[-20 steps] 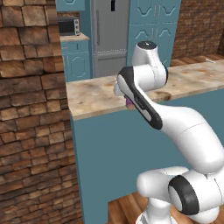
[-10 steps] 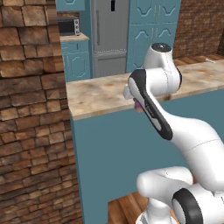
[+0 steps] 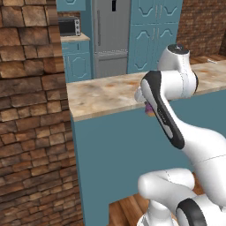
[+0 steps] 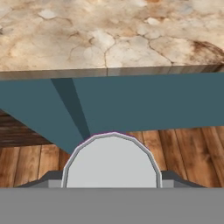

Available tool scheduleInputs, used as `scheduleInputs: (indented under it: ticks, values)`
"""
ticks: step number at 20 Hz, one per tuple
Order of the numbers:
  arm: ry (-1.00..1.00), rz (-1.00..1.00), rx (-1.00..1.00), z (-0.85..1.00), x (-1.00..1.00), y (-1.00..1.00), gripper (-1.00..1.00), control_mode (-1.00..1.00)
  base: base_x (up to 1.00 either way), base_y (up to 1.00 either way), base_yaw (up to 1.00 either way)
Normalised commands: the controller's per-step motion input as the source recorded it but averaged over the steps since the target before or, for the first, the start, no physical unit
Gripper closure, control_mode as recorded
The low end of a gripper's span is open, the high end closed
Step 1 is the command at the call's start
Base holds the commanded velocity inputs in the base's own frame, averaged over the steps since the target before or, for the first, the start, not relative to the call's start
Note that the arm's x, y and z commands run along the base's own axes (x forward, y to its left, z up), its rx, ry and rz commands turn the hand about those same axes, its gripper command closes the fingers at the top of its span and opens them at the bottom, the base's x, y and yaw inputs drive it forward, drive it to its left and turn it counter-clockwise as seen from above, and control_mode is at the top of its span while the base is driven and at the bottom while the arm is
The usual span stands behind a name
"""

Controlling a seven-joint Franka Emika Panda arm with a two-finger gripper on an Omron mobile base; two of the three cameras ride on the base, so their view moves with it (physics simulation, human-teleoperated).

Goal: Four empty soda cans are scattered around the kitchen. Gather all the cans and cluster them next to the stove for recycling.

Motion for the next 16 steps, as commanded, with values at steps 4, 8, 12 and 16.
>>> scheduleInputs:
  ticks: [4,8,12,16]
  values:
    - [0.00,0.00,0.01,0.00,-0.34,-0.17,1.00,-1.00,0.00,0.00,0.00]
    - [0.00,-0.02,0.01,0.00,-0.27,-0.11,1.00,-1.00,0.00,0.00,0.00]
    - [0.00,-0.03,0.00,0.00,-0.17,-0.08,1.00,-1.00,0.00,0.00,0.00]
    - [0.00,-0.02,0.00,0.00,-0.14,-0.07,1.00,-1.00,0.00,0.00,0.00]
